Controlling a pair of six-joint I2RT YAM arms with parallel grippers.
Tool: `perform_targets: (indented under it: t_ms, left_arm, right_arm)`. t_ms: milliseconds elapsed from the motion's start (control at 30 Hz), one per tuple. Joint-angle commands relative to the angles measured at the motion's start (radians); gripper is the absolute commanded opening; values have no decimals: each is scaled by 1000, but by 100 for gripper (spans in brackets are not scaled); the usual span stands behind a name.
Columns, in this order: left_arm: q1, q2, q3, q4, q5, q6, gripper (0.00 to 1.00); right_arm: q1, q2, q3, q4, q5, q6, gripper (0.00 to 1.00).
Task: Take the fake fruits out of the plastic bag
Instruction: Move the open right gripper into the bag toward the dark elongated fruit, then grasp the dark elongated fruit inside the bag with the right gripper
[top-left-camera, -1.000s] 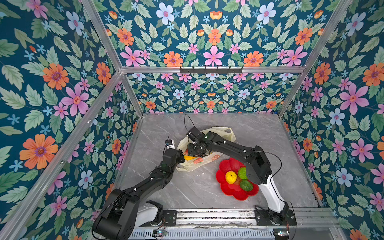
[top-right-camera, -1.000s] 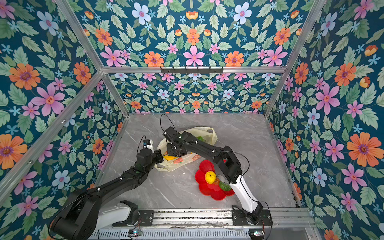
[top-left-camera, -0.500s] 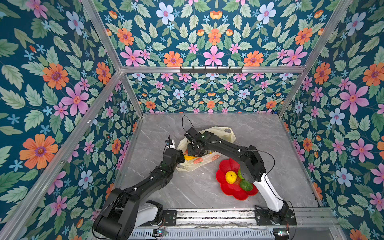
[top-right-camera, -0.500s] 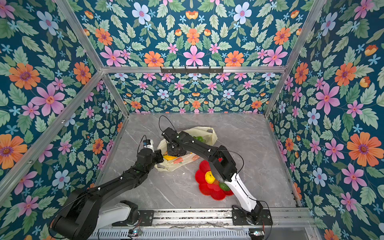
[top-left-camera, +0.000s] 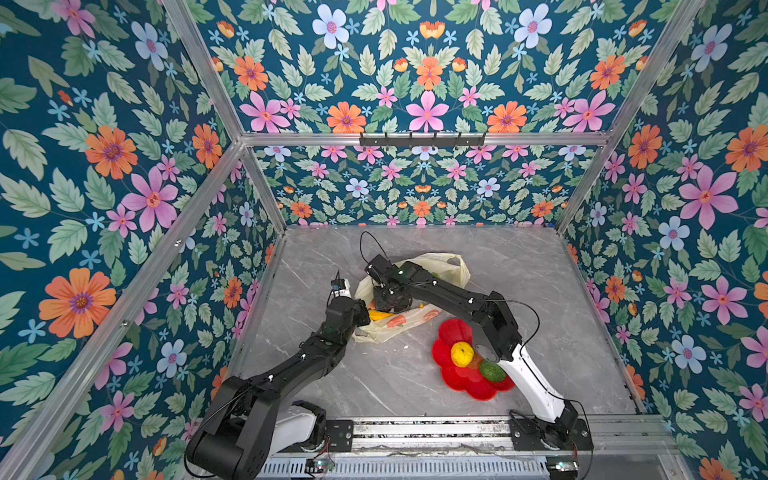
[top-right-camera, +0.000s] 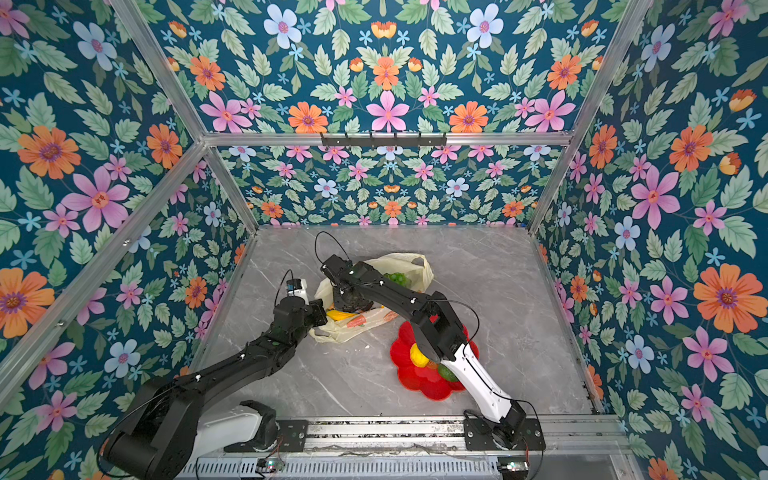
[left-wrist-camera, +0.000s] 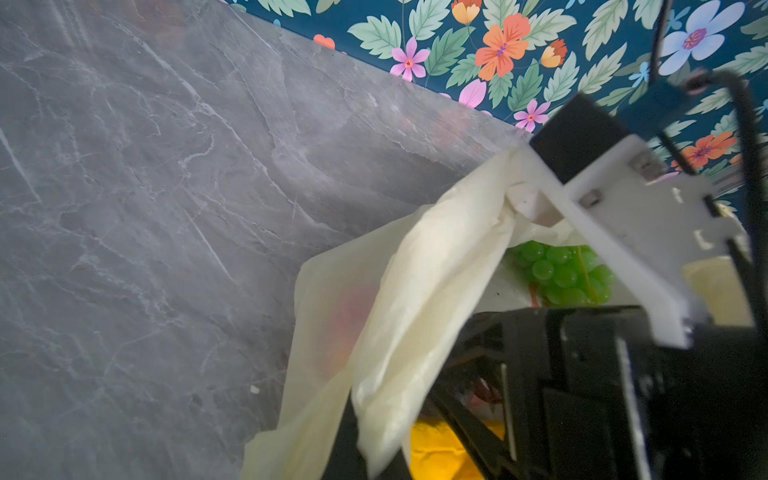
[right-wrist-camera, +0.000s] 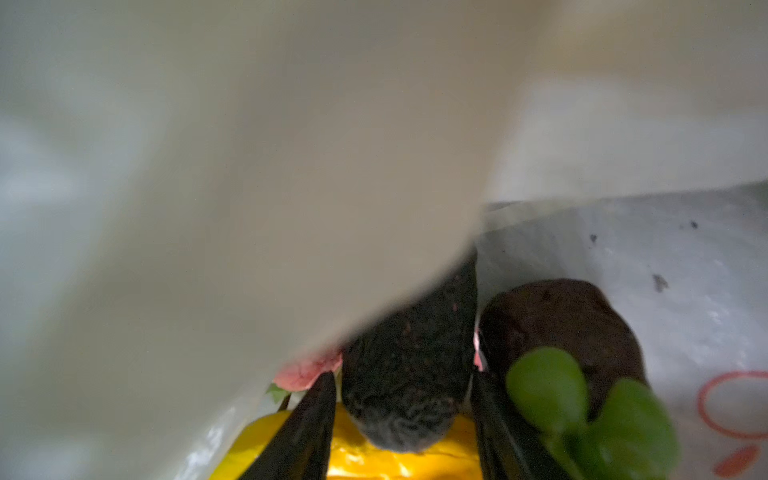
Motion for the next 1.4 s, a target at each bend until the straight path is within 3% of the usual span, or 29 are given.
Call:
perform_targets:
  t_ms: [0,400,600,933,1367]
  left_arm:
    - [2,-5,9,2,-3,8,0]
    - [2,1,15,-1,1,10,0]
    - [2,11,16,0,-5,11,0]
    - [2,13,20,-5,-8,17,0]
    - [2,25,27,-5,3,16,0]
  right_arm:
    - [0,19,24,-40,26,2,55]
    - [-19,68,65,-57,61,-3,55]
    - [-19,72,62,-51,53,-13,49]
    - [-17,30,30,-13,33,-29,40]
    - [-2,-91,-61,39,-9,-50,39]
